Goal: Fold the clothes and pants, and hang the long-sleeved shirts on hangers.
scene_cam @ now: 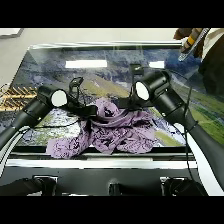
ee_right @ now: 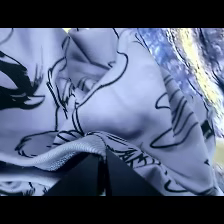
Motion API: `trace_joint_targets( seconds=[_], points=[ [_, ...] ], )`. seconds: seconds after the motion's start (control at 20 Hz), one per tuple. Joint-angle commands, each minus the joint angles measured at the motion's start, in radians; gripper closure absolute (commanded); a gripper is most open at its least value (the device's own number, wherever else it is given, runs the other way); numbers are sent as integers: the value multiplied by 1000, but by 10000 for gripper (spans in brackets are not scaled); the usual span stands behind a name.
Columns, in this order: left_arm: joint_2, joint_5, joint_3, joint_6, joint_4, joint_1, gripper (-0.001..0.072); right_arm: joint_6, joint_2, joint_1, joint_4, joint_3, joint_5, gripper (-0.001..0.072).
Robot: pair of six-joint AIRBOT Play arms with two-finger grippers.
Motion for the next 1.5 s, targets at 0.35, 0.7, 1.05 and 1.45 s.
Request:
trace_joint_targets(
  seconds=[0.35, 0.7, 1.05, 1.45],
  points=[
    [53, 116, 0, -132, 15, 0, 681, 64, 135, 0, -51, -5, -13, 670],
    [53, 125, 0, -140, 15, 1, 493, 68, 124, 0, -67, -5, -26, 670],
    [103, 116, 0, -104, 15, 72, 147, 71, 101, 0, -67, -5, -37, 670],
    [240, -148, 21, 415, 44, 499, 98, 90, 101, 0, -67, -5, -51, 670]
  ],
)
